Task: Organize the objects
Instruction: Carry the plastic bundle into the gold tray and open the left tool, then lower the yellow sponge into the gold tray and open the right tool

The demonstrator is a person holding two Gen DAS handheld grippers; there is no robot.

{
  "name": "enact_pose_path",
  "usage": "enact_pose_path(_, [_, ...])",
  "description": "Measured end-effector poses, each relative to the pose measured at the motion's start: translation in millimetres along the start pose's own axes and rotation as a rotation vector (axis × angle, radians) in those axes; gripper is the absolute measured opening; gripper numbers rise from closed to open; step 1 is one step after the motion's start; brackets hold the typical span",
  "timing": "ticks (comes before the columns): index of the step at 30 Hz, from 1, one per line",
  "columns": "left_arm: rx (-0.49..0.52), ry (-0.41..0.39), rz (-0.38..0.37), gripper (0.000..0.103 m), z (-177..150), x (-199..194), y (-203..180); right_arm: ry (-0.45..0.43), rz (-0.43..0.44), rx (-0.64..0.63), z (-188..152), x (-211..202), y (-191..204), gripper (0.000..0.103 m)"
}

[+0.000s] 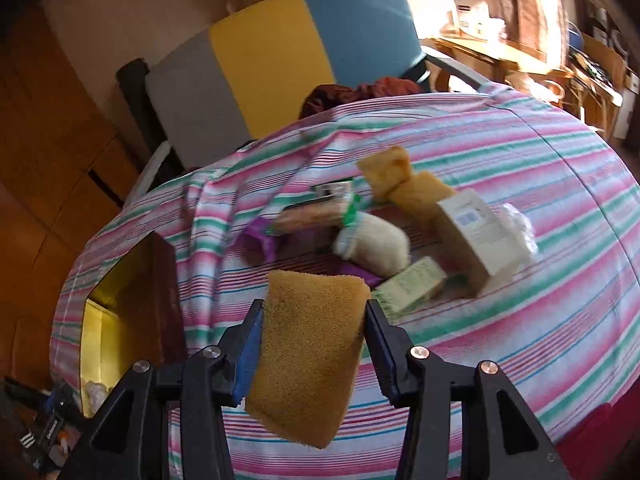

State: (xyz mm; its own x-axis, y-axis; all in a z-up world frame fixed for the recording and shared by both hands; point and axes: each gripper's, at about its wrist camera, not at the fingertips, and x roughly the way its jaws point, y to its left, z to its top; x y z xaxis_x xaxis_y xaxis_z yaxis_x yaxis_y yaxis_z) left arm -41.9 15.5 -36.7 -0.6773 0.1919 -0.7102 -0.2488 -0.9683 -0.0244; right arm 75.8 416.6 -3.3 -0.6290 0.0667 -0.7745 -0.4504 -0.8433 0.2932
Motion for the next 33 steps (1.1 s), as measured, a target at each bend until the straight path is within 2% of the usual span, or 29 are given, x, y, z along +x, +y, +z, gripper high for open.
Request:
enact_pose_path(7, [-0.043,0.004,0.008,0.066,-1,-1,15,0.091,0.179,-0.255,-7,45,136,0.049])
enact_pose_path(11, [-0.062,0.005,0.015,0.068,-4,-1,23,0.138,0.219,-0.360,-20,73,196,0.049])
enact_pose_path(16, [-0.092,0.019,0.023,0.069,-9,5,36,0.209,0.210,-0.459,-46,113,251,0.049])
enact_pose_path(22, [-0.141,0.034,0.057,0.069,-14,11,58,0.299,0.228,-0.504,-74,147,288,0.050])
enact_pose_path(27, [-0.179,0.043,0.086,0.070,-19,13,75,0.387,0.316,-0.484,-91,161,299,0.053])
enact_pose_path(29, [-0.187,0.046,0.090,0.071,-20,14,78,0.403,0.347,-0.466,-93,162,297,0.058])
enact_pose_path(33, [-0.185,0.043,0.089,0.071,-20,14,78,0.376,0.361,-0.441,-90,154,289,0.061])
